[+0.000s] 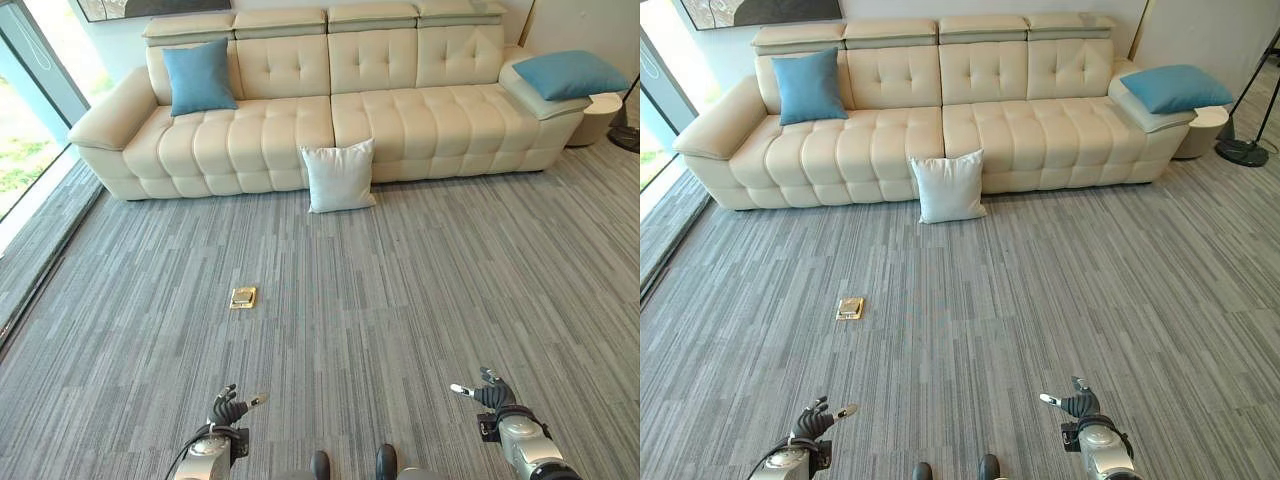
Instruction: Pick up all the scattered cushions and arrange them neatly on the sofa.
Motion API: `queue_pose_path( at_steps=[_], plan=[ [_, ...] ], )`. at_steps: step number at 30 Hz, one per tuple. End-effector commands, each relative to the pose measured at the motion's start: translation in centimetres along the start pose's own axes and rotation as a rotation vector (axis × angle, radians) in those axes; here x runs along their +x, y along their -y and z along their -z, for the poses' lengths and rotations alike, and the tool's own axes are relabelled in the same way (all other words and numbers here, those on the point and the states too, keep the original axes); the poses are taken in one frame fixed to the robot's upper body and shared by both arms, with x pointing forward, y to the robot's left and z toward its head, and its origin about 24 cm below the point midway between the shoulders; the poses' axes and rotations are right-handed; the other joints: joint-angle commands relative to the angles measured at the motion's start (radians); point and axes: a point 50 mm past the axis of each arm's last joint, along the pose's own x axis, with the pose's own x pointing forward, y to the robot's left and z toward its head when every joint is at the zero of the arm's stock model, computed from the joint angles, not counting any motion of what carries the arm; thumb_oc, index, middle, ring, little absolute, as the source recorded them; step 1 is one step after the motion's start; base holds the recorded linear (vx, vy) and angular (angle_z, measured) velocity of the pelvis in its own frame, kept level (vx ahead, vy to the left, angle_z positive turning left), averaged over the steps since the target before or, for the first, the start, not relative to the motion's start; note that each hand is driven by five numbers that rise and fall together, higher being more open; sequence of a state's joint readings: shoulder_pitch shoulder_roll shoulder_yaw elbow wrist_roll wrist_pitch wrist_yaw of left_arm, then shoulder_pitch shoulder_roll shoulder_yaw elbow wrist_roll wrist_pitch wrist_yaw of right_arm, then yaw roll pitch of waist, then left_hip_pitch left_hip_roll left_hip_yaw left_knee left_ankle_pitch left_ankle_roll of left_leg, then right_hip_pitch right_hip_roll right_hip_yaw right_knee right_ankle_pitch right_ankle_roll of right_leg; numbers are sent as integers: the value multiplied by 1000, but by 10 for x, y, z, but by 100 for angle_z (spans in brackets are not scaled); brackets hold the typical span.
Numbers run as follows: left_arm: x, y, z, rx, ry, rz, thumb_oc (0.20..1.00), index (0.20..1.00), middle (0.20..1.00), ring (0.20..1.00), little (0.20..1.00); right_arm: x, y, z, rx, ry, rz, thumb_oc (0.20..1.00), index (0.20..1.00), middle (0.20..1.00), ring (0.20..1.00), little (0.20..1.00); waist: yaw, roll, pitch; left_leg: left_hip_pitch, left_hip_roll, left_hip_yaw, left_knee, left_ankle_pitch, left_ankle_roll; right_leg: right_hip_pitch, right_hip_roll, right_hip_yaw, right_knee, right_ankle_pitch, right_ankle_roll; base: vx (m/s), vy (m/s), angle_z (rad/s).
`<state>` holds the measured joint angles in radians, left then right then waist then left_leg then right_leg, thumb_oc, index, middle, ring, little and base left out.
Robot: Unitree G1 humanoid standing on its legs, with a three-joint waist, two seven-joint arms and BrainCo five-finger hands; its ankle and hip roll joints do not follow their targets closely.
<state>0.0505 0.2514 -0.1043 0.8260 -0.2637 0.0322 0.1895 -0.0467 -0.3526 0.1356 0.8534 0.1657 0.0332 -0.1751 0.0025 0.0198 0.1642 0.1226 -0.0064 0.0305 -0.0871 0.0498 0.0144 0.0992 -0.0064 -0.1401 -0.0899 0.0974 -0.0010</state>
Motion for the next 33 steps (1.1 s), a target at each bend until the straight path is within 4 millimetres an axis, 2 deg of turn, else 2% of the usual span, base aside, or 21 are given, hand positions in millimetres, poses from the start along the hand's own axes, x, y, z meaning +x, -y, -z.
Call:
queue_pose_path(
  at_steps=[1, 22, 33],
  plan=[
    [5, -9, -15, -38, 40, -52, 1000, 1000, 1000, 1000, 1000, 3, 12, -14, 21, 48, 62, 1000, 1000, 1000, 1000, 1000, -4, -20, -26, -6, -30, -13, 0, -69, -37, 56, -10, -29, 3, -175, 50, 0, 0, 0],
    [2, -1, -1, -33, -18, -57, 1000, 1000, 1000, 1000, 1000, 0, 1, 5, 33, -27, 77, 1000, 1000, 1000, 1000, 1000, -1, -20, -36, 7, -29, -20, 0, -75, -36, 72, -11, -35, 3, -184, 50, 1, 0, 1],
    [2, -3, 0, -25, -18, -61, 1000, 1000, 1000, 1000, 1000, 0, -1, 1, 38, -9, 51, 1000, 1000, 1000, 1000, 1000, 3, -17, -15, -2, -31, -30, 0, -71, -34, 66, -13, -43, 3, -184, 51, 0, 0, 4]
  ],
)
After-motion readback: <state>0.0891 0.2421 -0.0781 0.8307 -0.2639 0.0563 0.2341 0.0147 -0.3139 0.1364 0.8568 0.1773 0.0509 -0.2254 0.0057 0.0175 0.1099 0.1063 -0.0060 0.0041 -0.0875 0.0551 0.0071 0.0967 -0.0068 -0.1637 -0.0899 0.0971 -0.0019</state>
